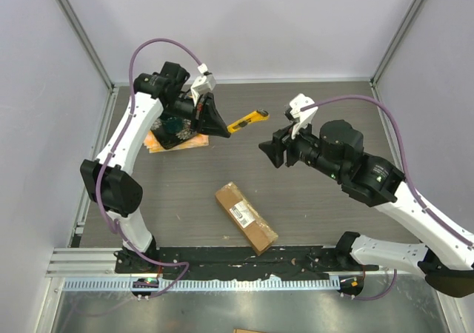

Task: Unpack the express box
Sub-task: Cut the express box at the center of the board.

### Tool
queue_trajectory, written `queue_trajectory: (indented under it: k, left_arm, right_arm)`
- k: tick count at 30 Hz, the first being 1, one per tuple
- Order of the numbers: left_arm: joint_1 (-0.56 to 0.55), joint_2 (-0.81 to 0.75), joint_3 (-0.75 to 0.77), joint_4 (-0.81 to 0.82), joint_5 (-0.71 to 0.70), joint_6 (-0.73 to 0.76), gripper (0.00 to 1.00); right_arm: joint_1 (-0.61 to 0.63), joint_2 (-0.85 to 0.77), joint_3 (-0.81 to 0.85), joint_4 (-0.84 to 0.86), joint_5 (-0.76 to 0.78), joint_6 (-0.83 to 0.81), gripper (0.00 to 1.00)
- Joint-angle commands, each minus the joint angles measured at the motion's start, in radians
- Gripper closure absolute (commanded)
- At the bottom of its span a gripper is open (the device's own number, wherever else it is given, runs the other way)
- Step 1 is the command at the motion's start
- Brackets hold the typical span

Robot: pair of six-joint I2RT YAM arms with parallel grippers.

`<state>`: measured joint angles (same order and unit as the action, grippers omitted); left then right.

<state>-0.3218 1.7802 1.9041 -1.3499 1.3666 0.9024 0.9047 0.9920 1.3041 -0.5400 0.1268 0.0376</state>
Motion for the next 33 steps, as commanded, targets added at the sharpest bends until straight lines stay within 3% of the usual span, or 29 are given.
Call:
queue_trajectory:
  k: [1,7,17,23,33]
  left_arm:
    - [0.006,-0.028,0.009,-0.311,0.199,-0.037,1.00]
    - [0.006,-0.044,0.004,-0.313,0.243,-0.054,1.00]
    - [0.007,-0.071,-0.037,-0.304,0.255,-0.051,1.00]
    - [0.007,-0.064,-0.025,-0.313,0.253,-0.048,1.00]
    - [0.007,-0.071,-0.033,-0.311,0.246,-0.051,1.00]
  right_arm:
    - [-0.036,0.002,-0.061,0.155,-0.077,0.057,0.31]
    - [-0.145,0.063,-0.098,0.370,-0.289,0.154,0.17]
    - [-0.194,0.154,-0.100,0.595,-0.464,0.219,0.17]
    - [-0.194,0.212,-0.094,0.630,-0.510,0.229,0.30]
    - [-0.194,0.252,-0.101,0.692,-0.536,0.239,0.65]
